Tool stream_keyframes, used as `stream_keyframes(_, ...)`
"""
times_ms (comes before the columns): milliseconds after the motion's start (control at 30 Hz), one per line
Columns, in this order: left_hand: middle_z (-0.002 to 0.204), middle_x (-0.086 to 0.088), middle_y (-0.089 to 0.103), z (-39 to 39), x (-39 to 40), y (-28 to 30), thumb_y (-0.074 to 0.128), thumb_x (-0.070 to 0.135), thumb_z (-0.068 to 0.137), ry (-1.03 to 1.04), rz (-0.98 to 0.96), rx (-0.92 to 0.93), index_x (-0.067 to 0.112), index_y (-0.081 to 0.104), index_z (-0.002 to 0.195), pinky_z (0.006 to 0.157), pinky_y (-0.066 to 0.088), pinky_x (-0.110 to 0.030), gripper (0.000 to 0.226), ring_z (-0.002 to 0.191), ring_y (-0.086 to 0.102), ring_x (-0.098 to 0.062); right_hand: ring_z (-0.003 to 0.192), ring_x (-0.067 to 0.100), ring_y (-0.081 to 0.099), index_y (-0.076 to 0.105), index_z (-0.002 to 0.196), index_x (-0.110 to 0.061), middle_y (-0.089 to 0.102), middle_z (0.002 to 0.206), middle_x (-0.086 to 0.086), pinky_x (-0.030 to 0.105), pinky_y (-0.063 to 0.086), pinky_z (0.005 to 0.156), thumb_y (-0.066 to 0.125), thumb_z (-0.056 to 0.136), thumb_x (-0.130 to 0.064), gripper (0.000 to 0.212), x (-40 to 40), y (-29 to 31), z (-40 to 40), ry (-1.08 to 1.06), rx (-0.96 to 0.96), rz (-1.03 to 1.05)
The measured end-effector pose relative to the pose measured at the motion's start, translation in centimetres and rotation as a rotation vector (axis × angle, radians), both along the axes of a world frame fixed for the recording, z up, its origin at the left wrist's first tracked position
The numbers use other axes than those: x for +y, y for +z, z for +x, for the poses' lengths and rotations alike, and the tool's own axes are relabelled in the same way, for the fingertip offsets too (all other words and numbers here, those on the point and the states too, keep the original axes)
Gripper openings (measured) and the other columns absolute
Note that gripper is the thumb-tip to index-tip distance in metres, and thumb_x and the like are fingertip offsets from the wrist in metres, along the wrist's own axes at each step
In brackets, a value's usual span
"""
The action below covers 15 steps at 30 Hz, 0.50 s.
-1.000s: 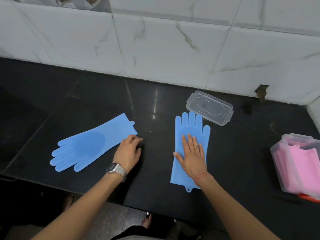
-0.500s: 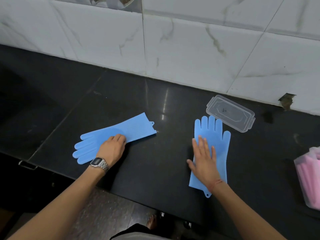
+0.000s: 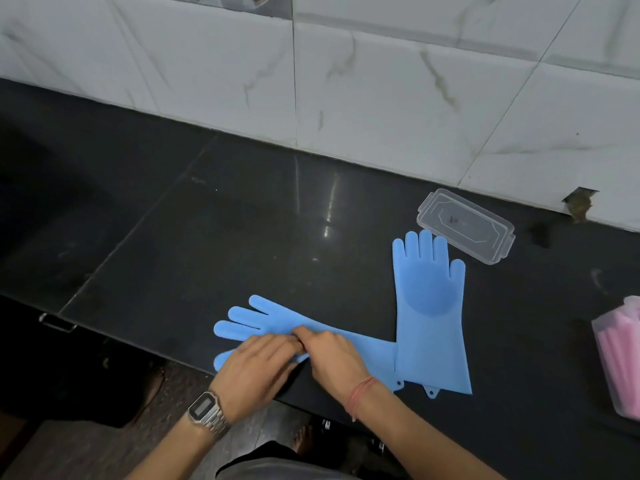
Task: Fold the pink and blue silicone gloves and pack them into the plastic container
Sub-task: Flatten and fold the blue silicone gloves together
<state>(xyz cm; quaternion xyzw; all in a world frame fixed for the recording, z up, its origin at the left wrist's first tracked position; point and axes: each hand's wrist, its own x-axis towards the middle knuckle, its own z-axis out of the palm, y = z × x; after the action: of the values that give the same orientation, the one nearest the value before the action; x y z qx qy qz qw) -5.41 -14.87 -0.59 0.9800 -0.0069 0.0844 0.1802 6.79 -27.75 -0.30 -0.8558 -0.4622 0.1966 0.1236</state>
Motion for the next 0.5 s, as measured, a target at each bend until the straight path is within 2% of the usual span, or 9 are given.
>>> stream_keyframes(67, 0.115, 0.014, 0.060, -0.9, 0.7, -0.3, 0.059, 0.036, 0.085, 0.063, -0.018, 0.000, 0.026, 0.056, 0.114, 0.079, 0.042, -0.025, 0.032, 0.103, 0.056, -0.009, 0.103, 0.036, 0.063, 0.055, 0.124, -0.025, 0.069, 0.112, 0.011, 0.039, 0.050, 0.083, 0.046, 0.079, 0.005, 0.054, -0.4, 0.3, 0.4, -0.062, 0.108, 0.082)
stream_keyframes(133, 0.119, 0.013, 0.057, -1.4, 1.4, 0.0, 0.059, 0.034, 0.082, 0.128, -0.020, -0.003, 0.026, 0.053, 0.119, 0.082, 0.038, -0.024, 0.038, 0.107, 0.054, -0.011, 0.100, 0.028, 0.065, 0.063, 0.118, -0.024, 0.070, 0.111, 0.006, 0.033, 0.051, 0.085, 0.051, 0.079, 0.007, 0.051, -0.9, 1.0, 1.1, -0.126, 0.235, 0.178)
stream_keyframes(200, 0.119, 0.015, 0.055, -1.4, 2.1, 0.2, 0.056, 0.024, 0.078, 0.231, -0.104, -0.022, 0.027, 0.052, 0.120, 0.085, 0.038, -0.025, 0.042, 0.109, 0.052, -0.009, 0.091, 0.022, 0.066, 0.067, 0.109, -0.019, 0.071, 0.102, 0.005, 0.032, 0.052, 0.082, 0.050, 0.080, 0.009, 0.044, -1.7, 1.8, 1.8, -0.174, 0.359, 0.270)
stream_keyframes(267, 0.118, 0.018, 0.053, -1.0, 2.5, 0.3, 0.055, 0.004, 0.073, 0.359, -0.253, -0.054, 0.030, 0.051, 0.119, 0.087, 0.040, -0.025, 0.053, 0.107, 0.050, -0.006, 0.085, 0.019, 0.066, 0.068, 0.103, -0.017, 0.071, 0.095, 0.005, 0.034, 0.054, 0.079, 0.048, 0.084, 0.007, 0.036, -2.4, 2.5, 2.0, -0.207, 0.445, 0.335)
stream_keyframes(367, 0.113, 0.018, 0.056, 0.0, 2.4, 0.2, 0.051, -0.018, 0.070, 0.483, -0.430, -0.077, 0.034, 0.053, 0.114, 0.086, 0.039, -0.014, 0.068, 0.102, 0.052, -0.003, 0.074, 0.007, 0.063, 0.070, 0.098, -0.019, 0.072, 0.089, -0.004, 0.026, 0.052, 0.070, 0.055, 0.084, -0.001, 0.027, -3.0, 3.7, 1.9, -0.212, 0.470, 0.374)
stream_keyframes(433, 0.111, 0.016, 0.060, 0.9, 1.9, 0.2, 0.049, -0.020, 0.071, 0.505, -0.499, -0.093, 0.035, 0.056, 0.108, 0.081, 0.038, -0.007, 0.067, 0.097, 0.056, -0.004, 0.060, 0.002, 0.054, 0.071, 0.093, -0.023, 0.068, 0.079, -0.010, 0.020, 0.042, 0.060, 0.062, 0.078, -0.008, 0.023, -3.5, 4.5, 1.9, -0.204, 0.406, 0.374)
stream_keyframes(500, 0.108, 0.014, 0.063, 1.6, 1.2, 0.2, 0.048, -0.022, 0.072, 0.482, -0.550, -0.099, 0.035, 0.058, 0.104, 0.080, 0.041, -0.009, 0.066, 0.093, 0.057, -0.004, 0.055, 0.003, 0.049, 0.071, 0.087, -0.025, 0.065, 0.071, -0.010, 0.020, 0.038, 0.057, 0.068, 0.076, -0.015, 0.015, -4.1, 5.4, 2.1, -0.188, 0.342, 0.400)
